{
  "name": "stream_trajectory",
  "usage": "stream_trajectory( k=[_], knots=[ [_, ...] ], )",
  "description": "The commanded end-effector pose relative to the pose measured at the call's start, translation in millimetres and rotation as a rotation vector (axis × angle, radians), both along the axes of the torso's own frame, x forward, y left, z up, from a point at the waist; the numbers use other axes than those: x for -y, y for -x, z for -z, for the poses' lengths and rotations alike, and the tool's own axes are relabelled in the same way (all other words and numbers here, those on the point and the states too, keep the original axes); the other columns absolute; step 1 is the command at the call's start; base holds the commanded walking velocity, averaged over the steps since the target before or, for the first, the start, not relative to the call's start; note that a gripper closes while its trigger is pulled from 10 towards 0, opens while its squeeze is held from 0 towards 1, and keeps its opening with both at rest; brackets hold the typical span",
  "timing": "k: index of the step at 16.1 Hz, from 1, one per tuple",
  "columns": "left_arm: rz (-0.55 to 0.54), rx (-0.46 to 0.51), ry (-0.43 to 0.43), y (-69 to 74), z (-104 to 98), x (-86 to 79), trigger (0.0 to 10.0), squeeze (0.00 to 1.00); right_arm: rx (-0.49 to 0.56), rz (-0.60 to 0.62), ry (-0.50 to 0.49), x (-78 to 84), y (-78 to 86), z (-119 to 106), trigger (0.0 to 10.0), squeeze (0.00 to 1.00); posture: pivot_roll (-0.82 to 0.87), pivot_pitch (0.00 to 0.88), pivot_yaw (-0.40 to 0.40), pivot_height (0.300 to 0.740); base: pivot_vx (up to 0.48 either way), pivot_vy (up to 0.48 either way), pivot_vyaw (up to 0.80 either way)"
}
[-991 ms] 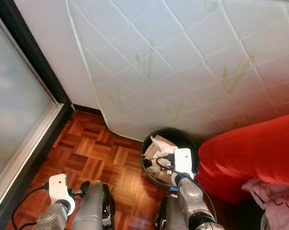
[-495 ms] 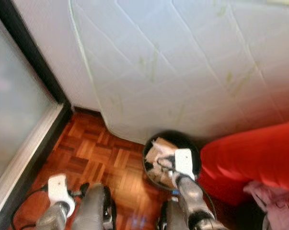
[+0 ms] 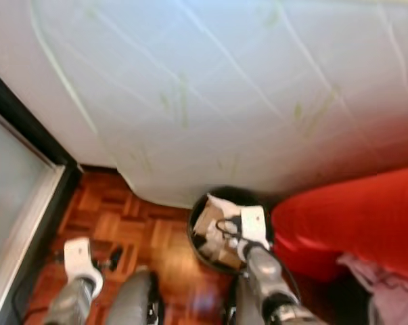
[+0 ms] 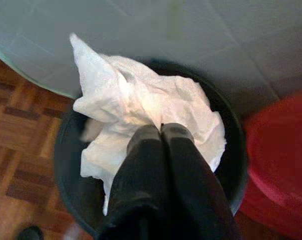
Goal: Clean up the room
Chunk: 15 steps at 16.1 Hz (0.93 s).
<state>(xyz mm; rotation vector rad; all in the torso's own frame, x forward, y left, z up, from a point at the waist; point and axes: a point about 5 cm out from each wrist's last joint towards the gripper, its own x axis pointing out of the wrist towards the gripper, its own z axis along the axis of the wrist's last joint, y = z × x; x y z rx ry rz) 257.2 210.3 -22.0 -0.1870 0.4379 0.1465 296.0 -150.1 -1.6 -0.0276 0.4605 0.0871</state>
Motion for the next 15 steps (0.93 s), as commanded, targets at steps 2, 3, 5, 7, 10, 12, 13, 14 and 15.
stream_trajectory(
  k=[2, 3, 5, 7, 10, 12, 13, 14, 15],
  knots=[
    [0.005, -0.063, 0.015, 16.3, 14, 5.3, 10.0, 0.0, -0.101, -0.023, 0.022, 1.6, 18.0, 19, 10.0, 0.0, 0.04, 0.267, -0.01, 0.635, 0.0, 0.0, 0.0],
    [0.006, -0.058, 0.014, 15.7, 14, 5.7, 10.0, 0.0, -0.117, -0.031, 0.027, 1.2, 19.7, 21, 10.0, 0.0, 0.04, 0.267, -0.01, 0.635, 0.0, 0.0, 0.0],
    [0.005, -0.051, 0.013, 14.3, 12, 5.8, 10.0, 0.0, -0.127, -0.041, 0.033, 0.4, 17.8, 20, 10.0, 0.16, 0.04, 0.269, -0.01, 0.635, 0.0, 0.0, 0.0],
    [0.004, -0.05, 0.011, 13.8, 12, 5.7, 10.0, 0.0, -0.119, -0.054, 0.022, -2.5, 13.5, 17, 10.0, 1.0, 0.05, 0.27, -0.01, 0.635, 0.0, 0.0, 0.0],
    [0.003, -0.05, 0.011, 11.7, 11, 6.3, 10.0, 0.0, -0.077, -0.054, -0.006, -7.7, 3.1, 7, 10.0, 1.0, 0.05, 0.272, -0.011, 0.635, 0.0, 0.0, 0.0],
    [0.002, -0.053, 0.012, 11.1, 11, 6.3, 10.0, 0.0, -0.082, -0.06, 0.0, -8.3, 3.5, 7, 10.0, 1.0, 0.05, 0.272, -0.012, 0.635, 0.0, 0.0, 0.0],
    [0.002, -0.054, 0.012, 11.0, 11, 6.3, 10.0, 0.0, -0.083, -0.06, 0.002, -8.8, 3.6, 7, 10.0, 1.0, 0.05, 0.273, -0.012, 0.635, 0.0, 0.0, 0.0],
    [0.001, -0.055, 0.013, 10.9, 11, 6.4, 10.0, 0.0, -0.086, -0.061, 0.004, -9.7, 4.0, 8, 10.0, 1.0, 0.05, 0.272, -0.012, 0.635, 0.0, 0.0, 0.0],
    [0.001, -0.055, 0.013, 10.9, 11, 6.5, 10.0, 0.0, -0.088, -0.063, 0.003, -12.5, 4.2, 8, 10.0, 1.0, 0.05, 0.273, -0.012, 0.635, 0.0, 0.0, 0.0]
  ],
)
